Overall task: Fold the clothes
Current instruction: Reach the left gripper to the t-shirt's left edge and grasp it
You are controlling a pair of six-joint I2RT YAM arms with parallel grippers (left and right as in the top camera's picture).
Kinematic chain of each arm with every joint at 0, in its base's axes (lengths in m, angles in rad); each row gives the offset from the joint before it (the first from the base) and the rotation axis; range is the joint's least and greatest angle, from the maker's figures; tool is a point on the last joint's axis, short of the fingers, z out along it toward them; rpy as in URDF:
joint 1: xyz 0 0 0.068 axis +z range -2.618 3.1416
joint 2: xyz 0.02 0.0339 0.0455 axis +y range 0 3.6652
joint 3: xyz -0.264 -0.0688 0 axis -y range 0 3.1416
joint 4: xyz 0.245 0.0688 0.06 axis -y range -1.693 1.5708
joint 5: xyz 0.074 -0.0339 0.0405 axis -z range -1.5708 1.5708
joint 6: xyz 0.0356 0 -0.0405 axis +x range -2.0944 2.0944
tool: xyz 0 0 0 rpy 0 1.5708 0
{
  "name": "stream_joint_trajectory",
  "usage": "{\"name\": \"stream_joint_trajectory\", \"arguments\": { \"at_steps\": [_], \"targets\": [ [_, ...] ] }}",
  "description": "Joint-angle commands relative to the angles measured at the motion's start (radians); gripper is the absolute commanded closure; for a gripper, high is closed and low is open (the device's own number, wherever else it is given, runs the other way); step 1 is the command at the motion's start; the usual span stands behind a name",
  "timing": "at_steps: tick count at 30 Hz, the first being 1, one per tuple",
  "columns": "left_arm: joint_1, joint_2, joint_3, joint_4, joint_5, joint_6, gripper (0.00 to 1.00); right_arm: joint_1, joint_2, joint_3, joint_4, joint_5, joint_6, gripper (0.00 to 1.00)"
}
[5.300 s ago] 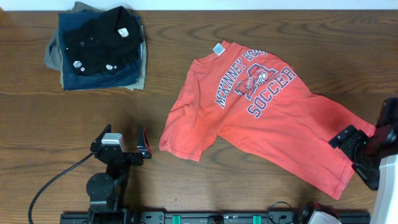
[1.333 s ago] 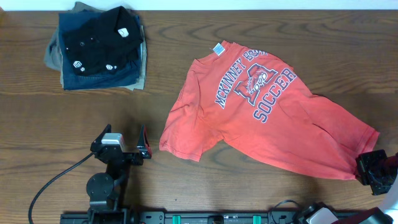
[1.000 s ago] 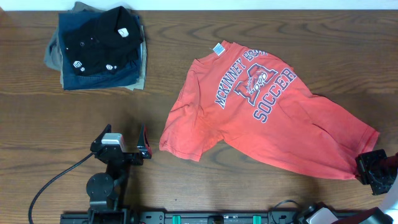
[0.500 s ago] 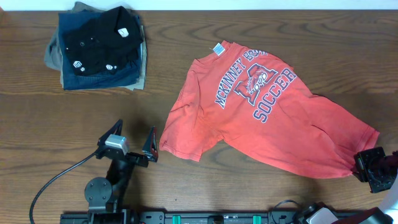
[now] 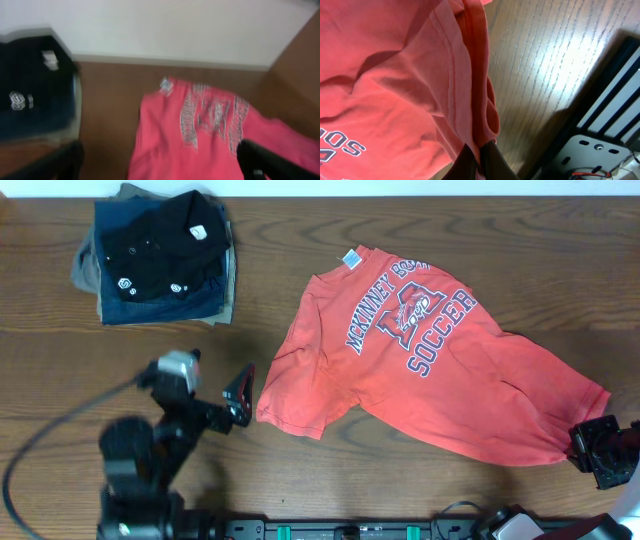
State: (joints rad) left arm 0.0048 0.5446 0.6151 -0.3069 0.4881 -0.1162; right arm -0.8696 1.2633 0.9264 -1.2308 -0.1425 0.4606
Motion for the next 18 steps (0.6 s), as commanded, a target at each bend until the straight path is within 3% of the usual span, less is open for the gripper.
{"name": "stream_joint_trajectory", "arguments": {
  "at_steps": [1, 5, 11, 15, 18],
  "targets": [
    [-0.003, 0.204, 0.195, -0.190, 0.036, 0.080, 0.02, -0.008, 0.000, 0.010, -0.002, -0.005, -0.030, 0.96],
    [-0.003, 0.432, 0.357, -0.443, 0.036, 0.082, 0.02, -0.008, 0.000, 0.010, -0.004, -0.005, -0.032, 0.96],
    [-0.003, 0.674, 0.364, -0.463, 0.037, 0.045, 0.02, -0.008, 0.000, 0.010, -0.004, -0.018, -0.032, 0.96],
    [-0.003, 0.816, 0.364, -0.472, 0.063, -0.056, 0.02, -0.008, 0.000, 0.010, -0.003, -0.019, -0.032, 0.95],
    [-0.003, 0.909, 0.363, -0.478, 0.061, -0.047, 0.02, -0.008, 0.000, 0.010, -0.003, -0.019, -0.032, 0.95]
  ]
}}
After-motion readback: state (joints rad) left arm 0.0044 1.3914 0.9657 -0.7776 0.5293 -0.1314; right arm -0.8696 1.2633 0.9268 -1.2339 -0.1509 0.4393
